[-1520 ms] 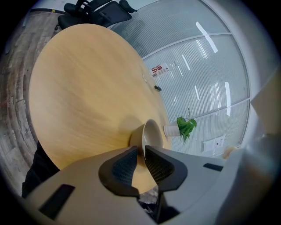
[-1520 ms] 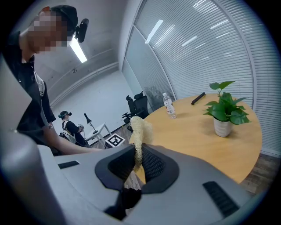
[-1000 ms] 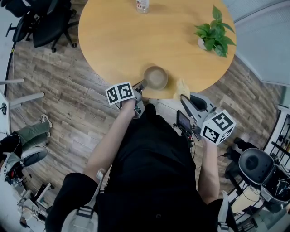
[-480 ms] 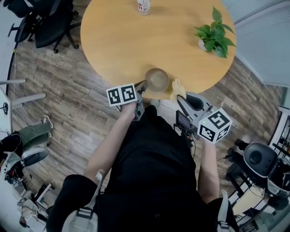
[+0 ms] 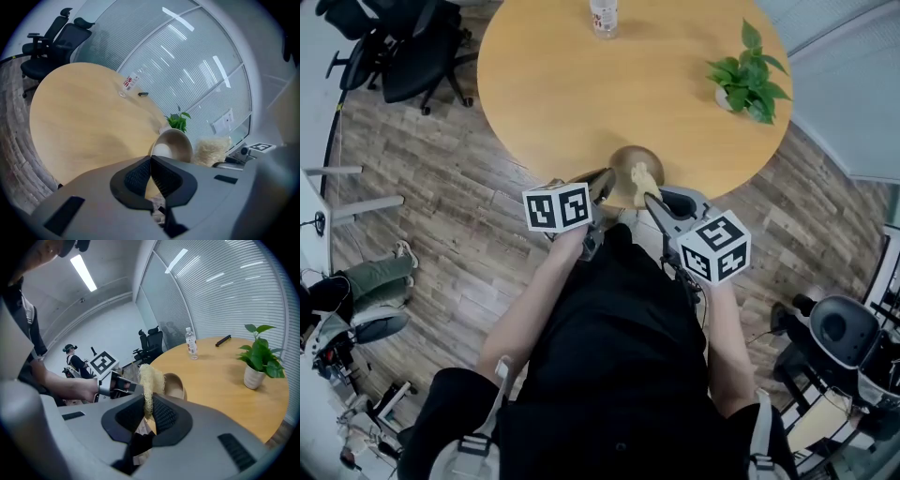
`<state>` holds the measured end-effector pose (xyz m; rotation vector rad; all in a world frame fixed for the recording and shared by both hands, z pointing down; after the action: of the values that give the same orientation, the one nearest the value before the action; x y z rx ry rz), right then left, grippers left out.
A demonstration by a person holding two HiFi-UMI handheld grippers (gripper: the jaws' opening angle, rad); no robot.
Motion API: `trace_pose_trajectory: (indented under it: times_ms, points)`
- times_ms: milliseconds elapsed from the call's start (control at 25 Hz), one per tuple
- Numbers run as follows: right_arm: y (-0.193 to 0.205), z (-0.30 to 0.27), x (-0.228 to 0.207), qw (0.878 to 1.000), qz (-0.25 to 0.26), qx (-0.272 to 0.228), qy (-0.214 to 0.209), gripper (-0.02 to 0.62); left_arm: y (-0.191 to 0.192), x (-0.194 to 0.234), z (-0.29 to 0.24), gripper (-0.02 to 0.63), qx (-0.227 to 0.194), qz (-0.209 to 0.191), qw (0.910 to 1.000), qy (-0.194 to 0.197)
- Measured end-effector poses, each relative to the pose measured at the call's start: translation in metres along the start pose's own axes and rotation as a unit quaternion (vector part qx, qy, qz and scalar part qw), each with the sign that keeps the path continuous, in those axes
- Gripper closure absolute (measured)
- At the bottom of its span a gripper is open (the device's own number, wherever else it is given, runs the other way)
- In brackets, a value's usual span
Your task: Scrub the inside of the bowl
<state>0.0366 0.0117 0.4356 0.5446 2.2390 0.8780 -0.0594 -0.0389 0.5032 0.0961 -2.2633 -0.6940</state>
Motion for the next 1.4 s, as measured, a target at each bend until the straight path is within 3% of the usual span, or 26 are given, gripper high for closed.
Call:
trace_pose_trajectory:
  times_ms: [280, 560, 920, 1160, 1280, 1400]
  points:
    - [-0.003, -0.027, -0.001, 0.998, 0.034, 0.02, 0.042, 0.558, -0.013, -0.017, 0.018, 0.592, -0.007, -0.059, 0.9982, -0.008]
    - [-0.013, -0.047, 0.009, 0.998, 0.048, 0.025, 0.043, 0.558, -0.018, -0.022, 0.03, 0.591, -0.011, -0.086, 0.996, -0.021]
    - [-0.018, -0.058, 0.015, 0.999, 0.004, 0.028, 0.022, 0.558, -0.03, -0.032, 0.035, 0.592, -0.015, -0.148, 0.9883, -0.034]
    - [-0.013, -0.059, 0.007, 0.992, -0.109, 0.06, -0.007, 0.558, -0.036, -0.036, 0.037, 0.592, -0.017, -0.183, 0.9821, -0.042]
    - [-0.008, -0.057, 0.0, 0.992, -0.085, 0.09, 0.013, 0.558, -0.035, -0.04, 0.037, 0.592, -0.015, -0.197, 0.9795, -0.043]
    - [-0.003, -0.053, -0.007, 0.99, -0.008, 0.13, 0.061, 0.557, -0.033, -0.042, 0.035, 0.591, -0.011, -0.207, 0.9773, -0.044]
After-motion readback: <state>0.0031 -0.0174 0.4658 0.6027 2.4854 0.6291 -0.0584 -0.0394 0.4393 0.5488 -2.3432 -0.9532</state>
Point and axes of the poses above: the fingertips, and each gripper's own axes: z backward along the fingers, x to its left, y out of its underside, the point moved 2 cm from there along z, backward along the fingers, and after that the axes turned 4 degrees about -z, right-handed, at the moved point
